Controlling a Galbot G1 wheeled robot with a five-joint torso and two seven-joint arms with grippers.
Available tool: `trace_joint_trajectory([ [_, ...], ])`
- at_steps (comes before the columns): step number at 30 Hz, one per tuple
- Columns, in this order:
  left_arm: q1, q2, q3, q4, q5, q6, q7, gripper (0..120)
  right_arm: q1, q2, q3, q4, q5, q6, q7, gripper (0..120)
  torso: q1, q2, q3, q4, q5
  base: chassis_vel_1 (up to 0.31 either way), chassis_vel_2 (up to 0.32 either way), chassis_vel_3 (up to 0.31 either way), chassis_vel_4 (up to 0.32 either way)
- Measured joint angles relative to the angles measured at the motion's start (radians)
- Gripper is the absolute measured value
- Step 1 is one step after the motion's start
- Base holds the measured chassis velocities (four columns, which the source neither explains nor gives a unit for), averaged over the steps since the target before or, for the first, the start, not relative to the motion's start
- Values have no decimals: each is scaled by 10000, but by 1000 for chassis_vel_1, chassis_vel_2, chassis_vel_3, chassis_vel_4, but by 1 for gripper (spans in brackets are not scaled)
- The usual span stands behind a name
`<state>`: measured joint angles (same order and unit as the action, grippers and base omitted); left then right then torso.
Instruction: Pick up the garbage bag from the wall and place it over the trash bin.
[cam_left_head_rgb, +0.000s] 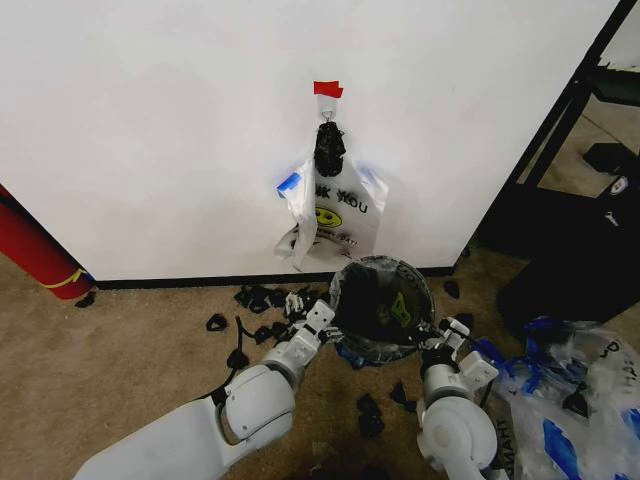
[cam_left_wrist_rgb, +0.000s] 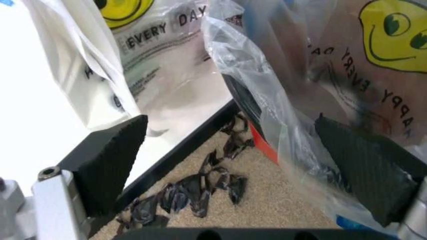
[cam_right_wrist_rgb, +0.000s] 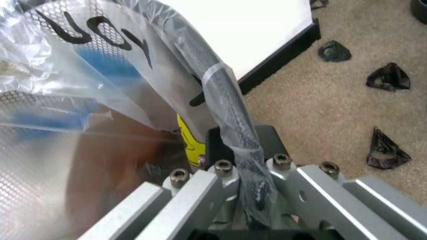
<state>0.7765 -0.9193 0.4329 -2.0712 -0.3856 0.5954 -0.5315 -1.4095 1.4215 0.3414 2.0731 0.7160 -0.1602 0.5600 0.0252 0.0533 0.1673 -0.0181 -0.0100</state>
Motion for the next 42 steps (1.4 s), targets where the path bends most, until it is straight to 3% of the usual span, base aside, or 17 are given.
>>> trace_joint_trajectory([
  [42,606,489,-1207,-825,-493,-407,-193,98,69,-11,-4,-10,-6,20,-4,0,0,0,0,0,0,0,0,0,0],
])
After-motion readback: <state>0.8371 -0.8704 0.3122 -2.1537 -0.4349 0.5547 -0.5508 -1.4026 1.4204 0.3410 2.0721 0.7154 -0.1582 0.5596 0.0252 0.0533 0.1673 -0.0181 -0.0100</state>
